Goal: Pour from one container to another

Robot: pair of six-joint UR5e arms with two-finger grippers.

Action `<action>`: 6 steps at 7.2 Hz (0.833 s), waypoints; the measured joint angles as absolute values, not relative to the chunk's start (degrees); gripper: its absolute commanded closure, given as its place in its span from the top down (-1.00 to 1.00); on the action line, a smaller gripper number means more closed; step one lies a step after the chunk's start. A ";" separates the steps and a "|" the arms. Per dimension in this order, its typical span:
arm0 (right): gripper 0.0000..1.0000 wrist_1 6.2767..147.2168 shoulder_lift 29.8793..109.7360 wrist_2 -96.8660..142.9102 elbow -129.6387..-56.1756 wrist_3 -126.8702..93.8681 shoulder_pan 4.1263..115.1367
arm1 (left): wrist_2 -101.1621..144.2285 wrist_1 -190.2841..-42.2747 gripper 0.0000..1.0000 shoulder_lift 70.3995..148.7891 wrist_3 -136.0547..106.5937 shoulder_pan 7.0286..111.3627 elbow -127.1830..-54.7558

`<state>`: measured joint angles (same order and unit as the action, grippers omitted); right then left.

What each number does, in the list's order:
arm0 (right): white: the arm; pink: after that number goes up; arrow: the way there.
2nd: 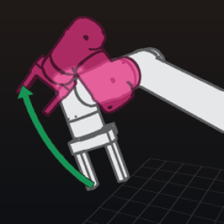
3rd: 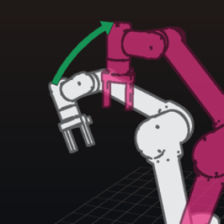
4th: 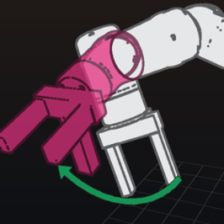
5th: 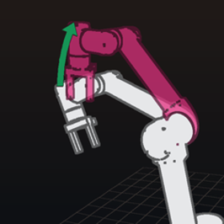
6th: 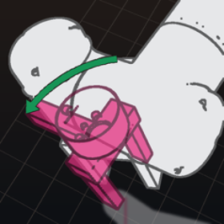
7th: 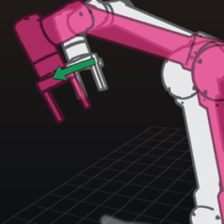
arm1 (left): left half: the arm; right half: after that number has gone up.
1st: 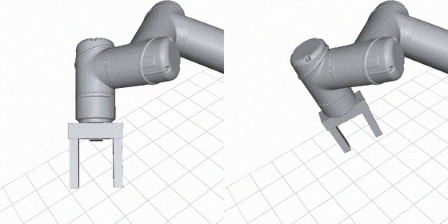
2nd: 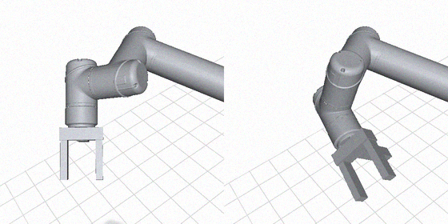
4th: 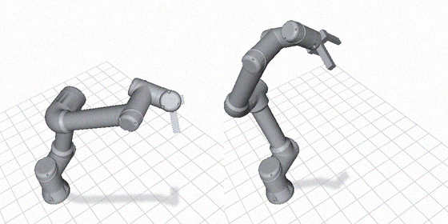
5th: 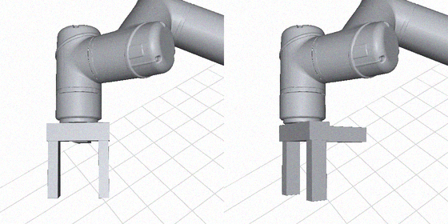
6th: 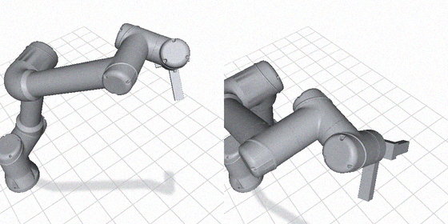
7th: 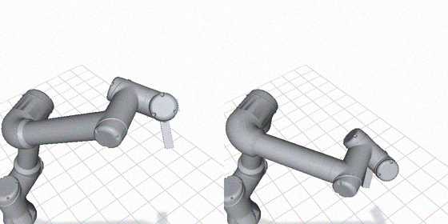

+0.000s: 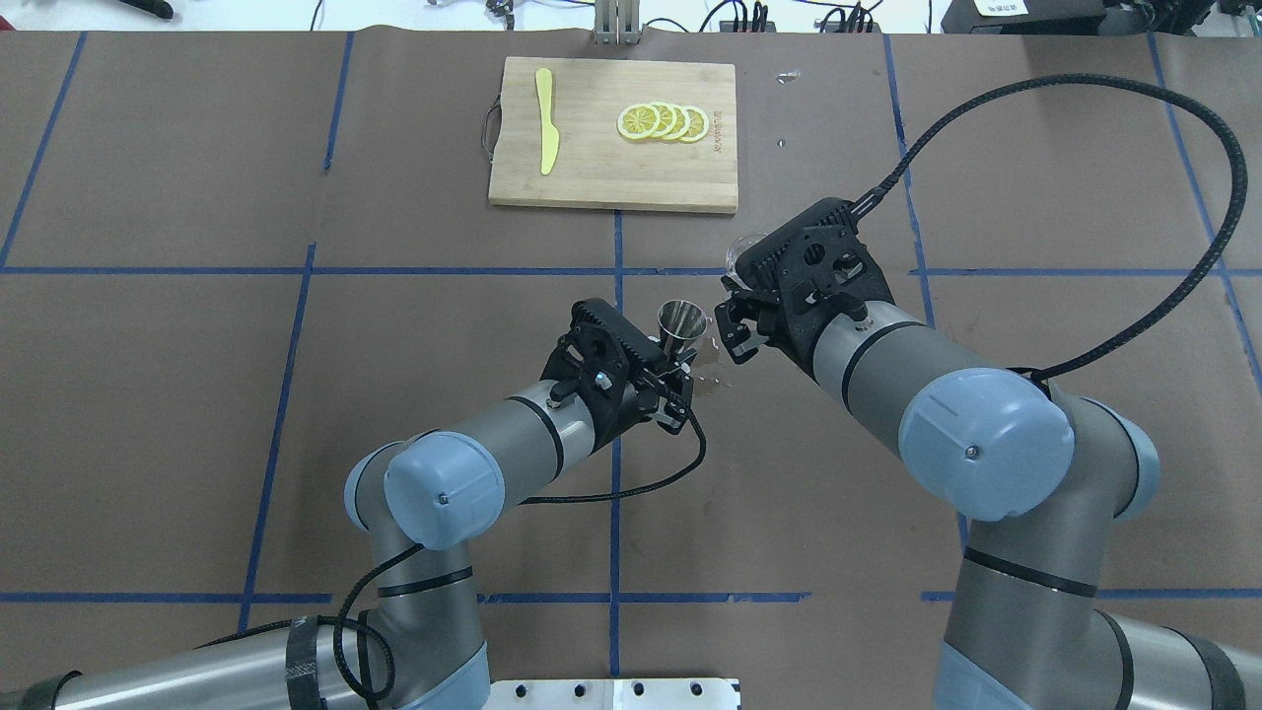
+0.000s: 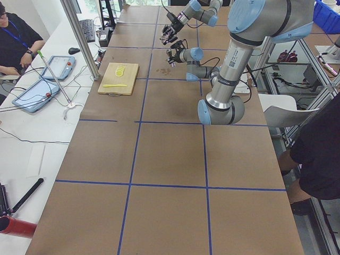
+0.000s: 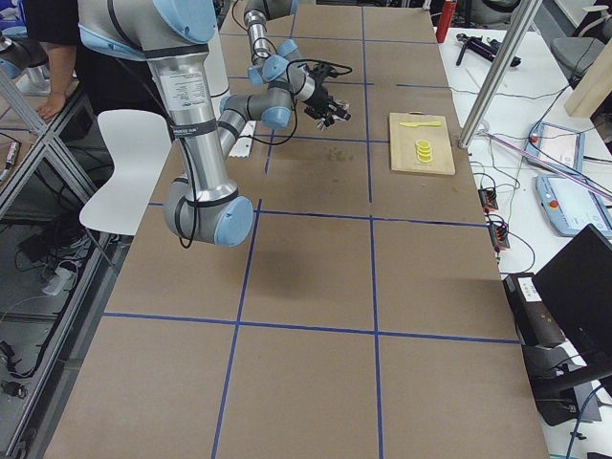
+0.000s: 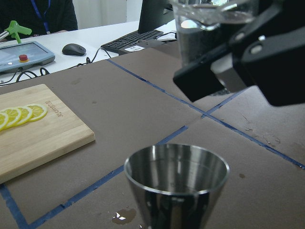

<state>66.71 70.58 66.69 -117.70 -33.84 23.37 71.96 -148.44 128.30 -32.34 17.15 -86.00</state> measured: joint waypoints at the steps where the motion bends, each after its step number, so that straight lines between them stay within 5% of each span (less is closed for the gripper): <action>1: -1.00 66.88 70.61 66.58 -117.74 -33.41 23.28 | 72.13 -148.45 -1.00 128.31 -32.34 17.30 -85.98; 6: -1.00 67.02 70.46 63.70 -117.99 -25.75 21.16 | 72.51 -148.45 -1.00 128.32 -32.34 17.54 -85.96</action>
